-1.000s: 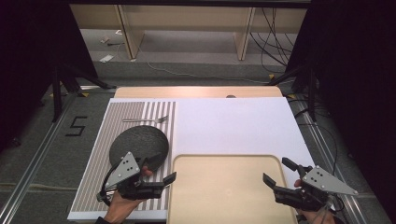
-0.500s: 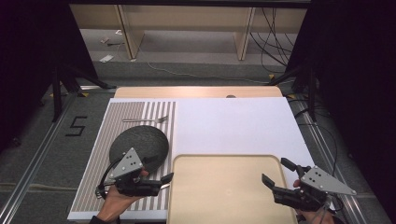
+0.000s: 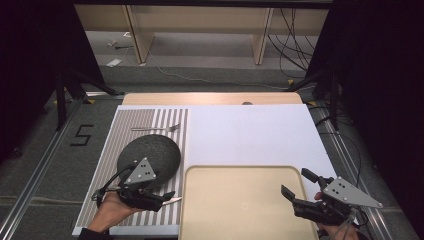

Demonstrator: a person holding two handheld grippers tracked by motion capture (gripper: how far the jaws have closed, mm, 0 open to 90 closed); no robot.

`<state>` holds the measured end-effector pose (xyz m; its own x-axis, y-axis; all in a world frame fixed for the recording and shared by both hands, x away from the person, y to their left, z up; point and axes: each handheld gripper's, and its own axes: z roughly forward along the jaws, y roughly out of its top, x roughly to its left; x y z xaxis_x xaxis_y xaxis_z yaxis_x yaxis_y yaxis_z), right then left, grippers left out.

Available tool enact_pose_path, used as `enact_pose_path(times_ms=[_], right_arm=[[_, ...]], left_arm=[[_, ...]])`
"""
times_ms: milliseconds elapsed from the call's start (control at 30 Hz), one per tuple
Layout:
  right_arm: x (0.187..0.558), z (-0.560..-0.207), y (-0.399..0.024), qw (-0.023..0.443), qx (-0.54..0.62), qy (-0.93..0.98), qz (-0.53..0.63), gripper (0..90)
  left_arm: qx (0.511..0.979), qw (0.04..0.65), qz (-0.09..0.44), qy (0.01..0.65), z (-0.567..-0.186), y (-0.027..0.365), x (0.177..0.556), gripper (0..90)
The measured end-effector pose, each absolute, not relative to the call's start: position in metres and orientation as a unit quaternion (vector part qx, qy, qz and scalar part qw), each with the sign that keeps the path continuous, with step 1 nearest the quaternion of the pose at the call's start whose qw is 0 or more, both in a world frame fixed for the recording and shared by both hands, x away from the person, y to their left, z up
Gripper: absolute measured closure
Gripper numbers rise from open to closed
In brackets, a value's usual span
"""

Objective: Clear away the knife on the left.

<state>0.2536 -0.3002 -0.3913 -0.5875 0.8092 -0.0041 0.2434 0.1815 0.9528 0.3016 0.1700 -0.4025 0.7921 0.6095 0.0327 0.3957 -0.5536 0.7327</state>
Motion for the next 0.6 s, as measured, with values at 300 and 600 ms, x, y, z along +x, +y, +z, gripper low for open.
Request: enact_pose_path(times_ms=[300,600], right_arm=[[0.253,-0.391,-0.301,0.268,0.365,0.72,0.526,18.9],[0.253,-0.391,-0.301,0.267,0.365,0.72,0.527,18.9]], left_arm=[[0.903,0.291,0.116,0.294,-0.406,0.181,0.304,20.5],[0.92,0.232,0.086,0.304,-0.419,0.19,0.309,21.5]])
